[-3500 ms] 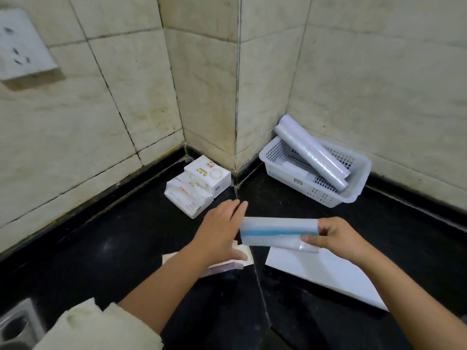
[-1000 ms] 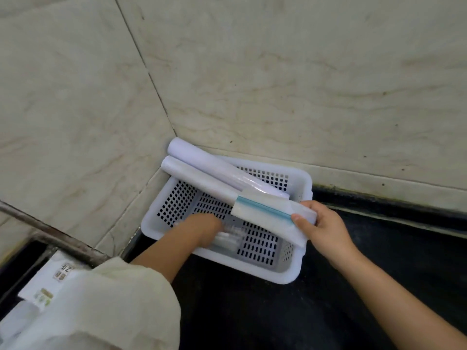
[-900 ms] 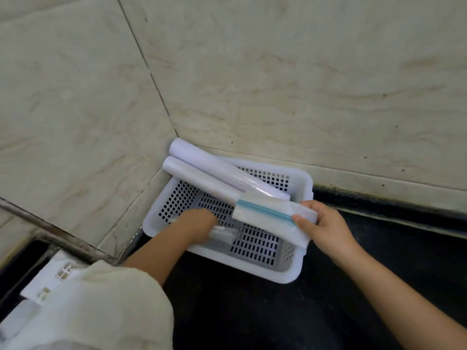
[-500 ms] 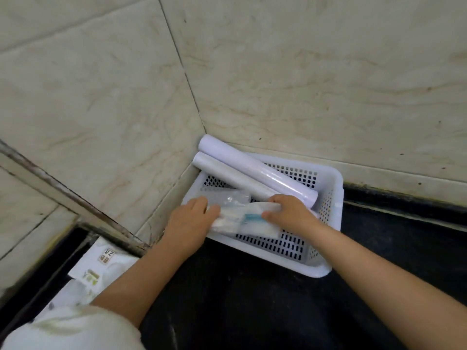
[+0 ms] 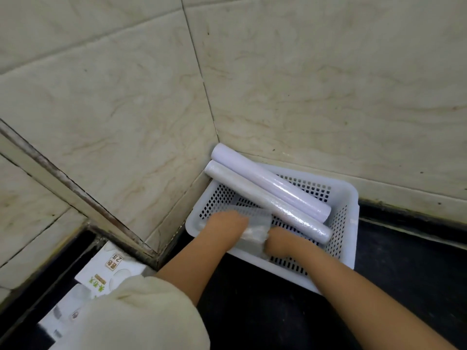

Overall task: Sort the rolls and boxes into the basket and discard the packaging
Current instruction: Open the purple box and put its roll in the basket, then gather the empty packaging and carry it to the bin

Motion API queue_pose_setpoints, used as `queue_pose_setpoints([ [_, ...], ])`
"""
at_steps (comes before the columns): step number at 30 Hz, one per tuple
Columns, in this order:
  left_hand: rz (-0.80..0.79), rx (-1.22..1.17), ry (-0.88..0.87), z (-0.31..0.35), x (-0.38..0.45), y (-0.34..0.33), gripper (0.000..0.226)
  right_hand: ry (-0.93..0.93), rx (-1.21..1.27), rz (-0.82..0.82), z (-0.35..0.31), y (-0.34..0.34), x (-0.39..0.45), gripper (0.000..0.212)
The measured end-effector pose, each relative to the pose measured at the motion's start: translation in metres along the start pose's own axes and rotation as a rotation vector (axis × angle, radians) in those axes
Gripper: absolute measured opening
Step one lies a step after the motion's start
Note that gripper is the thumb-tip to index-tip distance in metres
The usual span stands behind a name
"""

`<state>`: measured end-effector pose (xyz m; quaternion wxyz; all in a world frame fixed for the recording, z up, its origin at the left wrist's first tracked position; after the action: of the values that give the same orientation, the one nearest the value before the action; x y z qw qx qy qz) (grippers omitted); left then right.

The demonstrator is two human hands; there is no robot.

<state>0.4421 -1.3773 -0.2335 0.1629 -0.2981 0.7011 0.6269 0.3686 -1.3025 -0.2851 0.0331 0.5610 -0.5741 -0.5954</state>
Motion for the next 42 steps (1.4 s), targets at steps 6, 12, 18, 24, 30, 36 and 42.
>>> queue_pose_setpoints([
  [6,-0.267,-0.055,-0.018,-0.003,0.006,0.006,0.048,-0.034,-0.091,0.154,0.028,0.015,-0.015,0.020],
  [12,-0.160,-0.141,0.016,-0.009,-0.007,0.013,0.042,0.080,-0.118,0.446,0.035,0.025,-0.050,0.028],
  [18,0.345,-0.034,0.091,0.014,-0.037,-0.007,0.027,0.148,0.008,0.586,0.033,0.006,-0.078,0.035],
  [24,0.567,-0.080,0.116,0.046,-0.079,-0.036,0.026,0.204,0.058,0.694,0.038,-0.027,-0.121,0.025],
  [30,0.540,-0.152,0.154,0.097,-0.141,-0.073,0.032,0.094,0.051,0.694,0.059,-0.093,-0.191,0.034],
  [36,0.434,-0.221,0.174,0.149,-0.205,-0.131,0.033,-0.086,0.031,0.540,0.082,-0.159,-0.252,0.039],
  [42,0.424,-0.286,0.247,0.184,-0.236,-0.152,0.033,-0.185,0.018,0.604,0.107,-0.182,-0.304,0.040],
])
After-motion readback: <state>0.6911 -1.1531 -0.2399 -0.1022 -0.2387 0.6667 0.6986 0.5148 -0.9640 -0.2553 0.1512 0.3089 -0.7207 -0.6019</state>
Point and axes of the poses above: each hand's wrist, its own x-axis towards the middle knuckle, its own y-axis out of the back of the hand, z = x × y, the point moved 3 cm from there along x, towards the middle knuckle, and after that the axes turned 13 degrees about -y, right-handed, at the moved point
